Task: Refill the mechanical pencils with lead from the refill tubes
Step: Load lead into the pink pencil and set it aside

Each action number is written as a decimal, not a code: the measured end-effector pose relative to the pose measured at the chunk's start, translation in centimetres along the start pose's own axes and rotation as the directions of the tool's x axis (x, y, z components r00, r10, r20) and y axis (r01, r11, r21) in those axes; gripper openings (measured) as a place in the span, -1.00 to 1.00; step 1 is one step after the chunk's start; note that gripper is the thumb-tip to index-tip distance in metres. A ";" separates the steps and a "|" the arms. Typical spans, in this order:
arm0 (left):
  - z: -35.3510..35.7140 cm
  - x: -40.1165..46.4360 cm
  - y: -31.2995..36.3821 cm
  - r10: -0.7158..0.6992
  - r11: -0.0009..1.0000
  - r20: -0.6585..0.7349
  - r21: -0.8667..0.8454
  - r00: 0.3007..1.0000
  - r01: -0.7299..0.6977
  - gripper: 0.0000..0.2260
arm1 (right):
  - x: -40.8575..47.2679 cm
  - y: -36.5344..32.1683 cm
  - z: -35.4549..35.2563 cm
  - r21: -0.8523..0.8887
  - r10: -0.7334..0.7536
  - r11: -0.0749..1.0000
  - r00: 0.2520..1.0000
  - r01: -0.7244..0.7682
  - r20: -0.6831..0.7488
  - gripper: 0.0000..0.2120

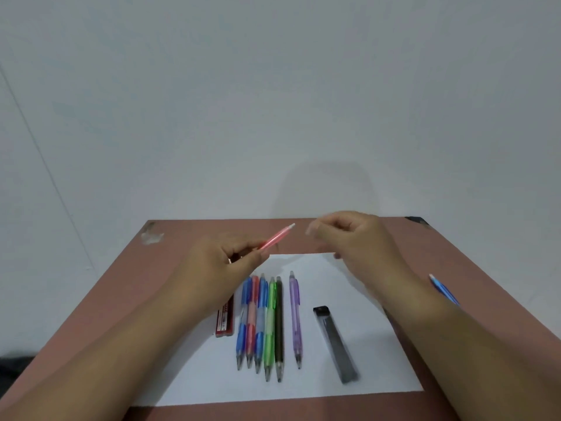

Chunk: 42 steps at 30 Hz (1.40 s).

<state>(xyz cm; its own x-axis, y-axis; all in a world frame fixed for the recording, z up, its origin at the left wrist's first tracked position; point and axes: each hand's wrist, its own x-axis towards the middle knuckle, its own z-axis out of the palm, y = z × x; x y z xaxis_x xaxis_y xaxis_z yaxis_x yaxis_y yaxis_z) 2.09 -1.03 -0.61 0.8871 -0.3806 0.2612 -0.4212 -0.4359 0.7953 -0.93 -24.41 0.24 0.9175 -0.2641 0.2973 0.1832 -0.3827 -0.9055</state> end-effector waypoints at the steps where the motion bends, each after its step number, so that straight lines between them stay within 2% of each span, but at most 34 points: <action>1: -0.1 0.1 -0.1 0.003 1.000 -0.008 0.029 1.000 -0.002 -0.83 | 0.1 0.7 -0.3 -0.231 -0.049 0.971 0.997 0.062 0.061 -0.88; 2: -0.1 0.1 -0.1 0.003 0.998 -0.013 0.057 1.000 -0.002 -0.83 | 0.1 1.3 -0.4 -0.406 -0.083 0.906 0.990 0.123 0.115 -0.86; 3: -0.1 0.2 -0.2 0.003 0.997 -0.014 0.083 1.000 -0.002 -0.82 | 0.2 1.8 -0.4 -0.484 -0.097 0.860 0.984 0.158 0.148 -0.84; 9: 0.1 0.4 -0.6 -0.006 0.993 -0.017 0.118 1.000 0.008 -0.76 | 0.7 3.3 -0.5 -0.510 -0.091 0.844 0.981 0.166 0.169 -0.83; 13: 0.1 0.7 -0.9 0.021 0.991 -0.014 0.131 1.000 -0.019 -0.86 | 0.7 3.6 -0.6 -0.490 0.004 0.867 0.983 0.089 0.185 -0.84; 16: 0.2 0.6 -0.8 0.028 0.992 -0.004 0.126 1.000 -0.027 -0.95 | 0.7 3.5 -0.5 -0.512 0.019 0.854 0.977 0.094 0.211 -0.81; 25: 0.2 0.8 -1.2 0.055 0.991 0.006 0.122 0.998 -0.055 -0.95 | 0.3 3.0 -0.5 -0.547 0.057 0.835 0.979 0.060 0.194 -0.77; 27: 0.2 0.8 -1.3 0.059 0.991 0.000 0.118 0.998 -0.058 -0.89 | 0.1 2.8 -0.6 -0.492 0.031 0.869 0.986 0.054 0.164 -0.86; 29: 0.3 0.8 -1.3 0.063 0.991 0.003 0.120 0.998 -0.063 -0.88 | -0.2 2.0 -0.5 -0.338 -0.031 0.939 0.994 0.065 0.107 -0.91; 31: 0.3 0.9 -1.4 0.076 0.988 0.007 0.135 0.997 -0.076 -0.92 | -0.5 1.1 -0.2 -0.156 -0.097 0.982 0.992 0.108 0.077 -0.90; 33: 0.2 0.9 -1.5 0.085 0.984 0.016 0.154 0.996 -0.087 -0.89 | -0.8 0.4 0.2 -0.060 -0.142 0.987 0.986 0.148 0.090 -0.88; 37: 0.2 0.8 -1.4 0.109 0.983 0.036 0.143 0.993 -0.113 -0.83 | -1.2 0.0 0.6 -0.014 -0.142 0.990 0.987 0.143 0.078 -0.89; 42: 0.4 0.8 -1.5 0.114 0.981 0.036 0.157 0.993 -0.118 -0.80 | -1.0 0.1 0.5 -0.059 -0.119 0.991 0.990 0.123 0.072 -0.89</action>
<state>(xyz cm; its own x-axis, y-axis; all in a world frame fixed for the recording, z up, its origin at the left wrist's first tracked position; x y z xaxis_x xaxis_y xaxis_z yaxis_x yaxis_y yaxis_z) 3.38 -0.96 -1.81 0.8261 -0.4568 0.3299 -0.5472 -0.5106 0.6632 -1.61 -23.72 -0.35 0.9122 -0.1526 0.3802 0.2735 -0.4640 -0.8425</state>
